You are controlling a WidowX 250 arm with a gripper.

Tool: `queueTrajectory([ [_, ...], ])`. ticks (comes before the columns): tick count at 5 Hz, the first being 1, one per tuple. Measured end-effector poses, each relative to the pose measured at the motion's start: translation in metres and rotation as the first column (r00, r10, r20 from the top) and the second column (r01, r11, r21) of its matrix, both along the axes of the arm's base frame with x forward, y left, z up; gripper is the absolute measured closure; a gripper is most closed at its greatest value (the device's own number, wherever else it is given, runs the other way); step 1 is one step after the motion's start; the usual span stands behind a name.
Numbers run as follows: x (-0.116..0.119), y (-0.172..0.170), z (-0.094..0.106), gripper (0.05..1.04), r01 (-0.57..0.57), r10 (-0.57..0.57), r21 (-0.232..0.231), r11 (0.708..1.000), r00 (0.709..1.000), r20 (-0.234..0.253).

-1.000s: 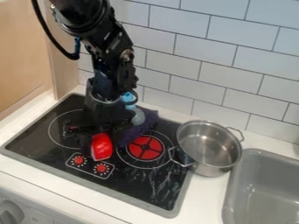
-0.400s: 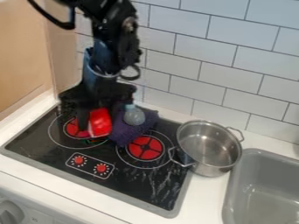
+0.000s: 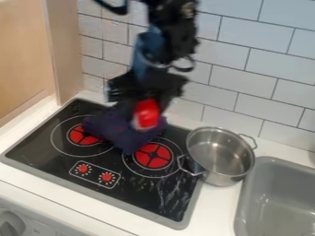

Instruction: Move the red object in to the silver pot

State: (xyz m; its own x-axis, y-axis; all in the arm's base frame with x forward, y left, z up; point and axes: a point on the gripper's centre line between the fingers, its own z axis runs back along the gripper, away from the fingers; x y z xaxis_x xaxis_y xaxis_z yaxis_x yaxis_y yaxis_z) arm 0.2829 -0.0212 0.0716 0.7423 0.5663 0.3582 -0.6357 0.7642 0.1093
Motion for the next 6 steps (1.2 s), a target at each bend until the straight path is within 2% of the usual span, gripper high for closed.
queueTrajectory([
  [2, 0.042, -0.048, 0.006, 0.532, 0.14, -0.141, 0.026, 0.99, 0.989, 0.039],
  [4, 0.05, -0.082, -0.017, 0.532, 0.235, -0.235, 0.043, 0.971, 0.972, -0.007],
  [6, 0.049, -0.093, -0.04, 0.532, 0.274, -0.273, 0.033, 0.961, 0.961, -0.047],
])
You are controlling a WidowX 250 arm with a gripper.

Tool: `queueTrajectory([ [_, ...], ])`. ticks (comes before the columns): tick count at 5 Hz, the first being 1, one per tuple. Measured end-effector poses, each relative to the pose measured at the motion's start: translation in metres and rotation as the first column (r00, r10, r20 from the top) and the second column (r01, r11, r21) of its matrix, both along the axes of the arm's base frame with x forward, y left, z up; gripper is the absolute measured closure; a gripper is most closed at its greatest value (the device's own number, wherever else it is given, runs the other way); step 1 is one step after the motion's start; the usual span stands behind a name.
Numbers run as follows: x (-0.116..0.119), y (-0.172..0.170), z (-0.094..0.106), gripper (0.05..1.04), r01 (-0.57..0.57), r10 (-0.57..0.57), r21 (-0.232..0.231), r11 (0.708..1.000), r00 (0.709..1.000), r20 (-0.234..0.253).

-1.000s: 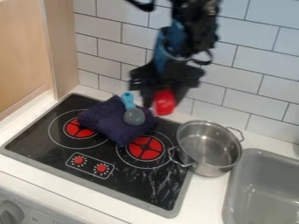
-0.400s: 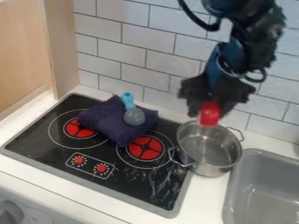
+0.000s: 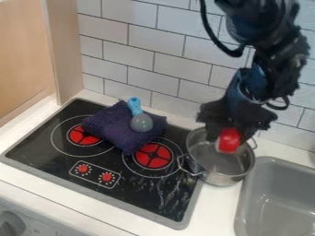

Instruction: Move the red object in to the silver pot

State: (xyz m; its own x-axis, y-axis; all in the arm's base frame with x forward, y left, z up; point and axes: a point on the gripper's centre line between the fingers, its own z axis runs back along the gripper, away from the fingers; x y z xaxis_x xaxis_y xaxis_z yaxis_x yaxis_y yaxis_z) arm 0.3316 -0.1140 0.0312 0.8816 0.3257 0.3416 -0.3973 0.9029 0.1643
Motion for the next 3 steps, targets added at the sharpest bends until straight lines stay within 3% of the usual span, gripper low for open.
queueTrajectory([
  [3, 0.001, -0.004, -0.016, 0.532, 0.008, -0.007, 0.006, 1.0, 0.999, -0.049],
])
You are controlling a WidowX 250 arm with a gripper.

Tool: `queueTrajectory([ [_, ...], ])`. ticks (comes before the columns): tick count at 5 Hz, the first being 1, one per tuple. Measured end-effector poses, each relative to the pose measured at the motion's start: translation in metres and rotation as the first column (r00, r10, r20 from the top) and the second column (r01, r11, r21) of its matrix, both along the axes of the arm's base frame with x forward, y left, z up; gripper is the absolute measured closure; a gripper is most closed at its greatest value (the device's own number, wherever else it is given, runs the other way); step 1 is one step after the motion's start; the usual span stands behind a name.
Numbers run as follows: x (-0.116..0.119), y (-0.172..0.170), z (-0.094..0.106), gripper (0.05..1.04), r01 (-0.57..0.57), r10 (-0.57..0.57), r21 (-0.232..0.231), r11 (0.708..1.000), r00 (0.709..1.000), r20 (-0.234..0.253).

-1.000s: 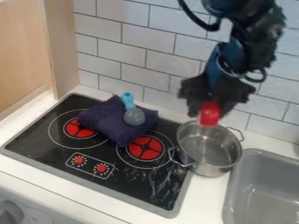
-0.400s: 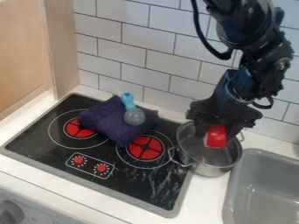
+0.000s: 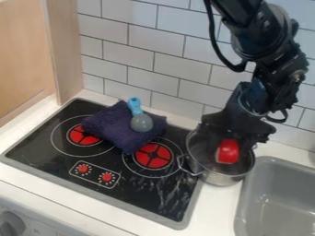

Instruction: Move the red object in to the silver pot

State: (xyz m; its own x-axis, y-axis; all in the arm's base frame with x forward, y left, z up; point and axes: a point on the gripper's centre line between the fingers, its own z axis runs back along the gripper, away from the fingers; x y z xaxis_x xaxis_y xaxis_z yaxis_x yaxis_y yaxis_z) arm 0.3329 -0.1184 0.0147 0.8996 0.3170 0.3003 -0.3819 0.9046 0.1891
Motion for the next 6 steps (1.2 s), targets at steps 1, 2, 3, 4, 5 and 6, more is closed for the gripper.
queueTrajectory([
  [1, -0.001, -0.001, -0.003, 0.453, 0.005, -0.005, -0.004, 1.0, 1.0, -0.013],
  [2, -0.006, -0.002, -0.005, 0.147, -0.013, 0.012, -0.015, 1.0, 0.999, -0.042],
  [3, -0.009, -0.001, -0.005, 0.065, -0.031, 0.03, -0.012, 0.999, 0.998, -0.056],
  [4, -0.01, -0.001, -0.006, 0.079, -0.023, 0.023, -0.009, 1.0, 0.998, -0.062],
  [5, -0.01, -0.001, -0.005, 0.085, -0.023, 0.023, -0.01, 1.0, 0.998, -0.06],
  [6, -0.006, -0.002, 0.007, 0.085, -0.021, 0.02, -0.029, 0.999, 0.999, -0.027],
])
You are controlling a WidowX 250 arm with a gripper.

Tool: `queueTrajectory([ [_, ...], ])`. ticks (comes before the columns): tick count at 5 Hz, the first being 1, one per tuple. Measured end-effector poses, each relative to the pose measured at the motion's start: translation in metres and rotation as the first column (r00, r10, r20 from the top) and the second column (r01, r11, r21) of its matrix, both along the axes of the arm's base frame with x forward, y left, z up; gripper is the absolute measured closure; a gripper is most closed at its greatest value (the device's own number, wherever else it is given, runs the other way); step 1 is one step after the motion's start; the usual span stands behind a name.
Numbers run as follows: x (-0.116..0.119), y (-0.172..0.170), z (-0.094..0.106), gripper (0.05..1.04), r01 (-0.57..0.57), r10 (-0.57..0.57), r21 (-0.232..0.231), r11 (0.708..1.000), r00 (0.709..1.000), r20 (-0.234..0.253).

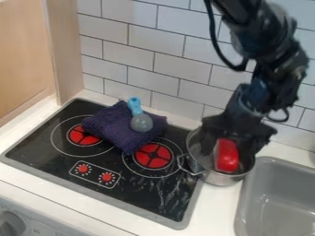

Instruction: Move the red object in to the silver pot

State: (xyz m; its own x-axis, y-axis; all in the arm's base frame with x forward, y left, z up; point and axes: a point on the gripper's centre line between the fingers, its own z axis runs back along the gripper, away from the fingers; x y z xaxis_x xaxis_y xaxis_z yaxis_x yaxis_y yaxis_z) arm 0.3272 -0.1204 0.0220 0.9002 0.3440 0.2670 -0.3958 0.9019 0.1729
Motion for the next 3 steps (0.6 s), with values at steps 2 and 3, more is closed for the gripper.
queueTrajectory([
  [2, 0.001, 0.007, 0.071, 0.085, 0.026, -0.021, -0.029, 0.999, 0.987, 0.162],
  [3, -0.015, 0.009, 0.081, 0.085, 0.071, -0.056, -0.079, 0.994, 0.983, 0.177],
])
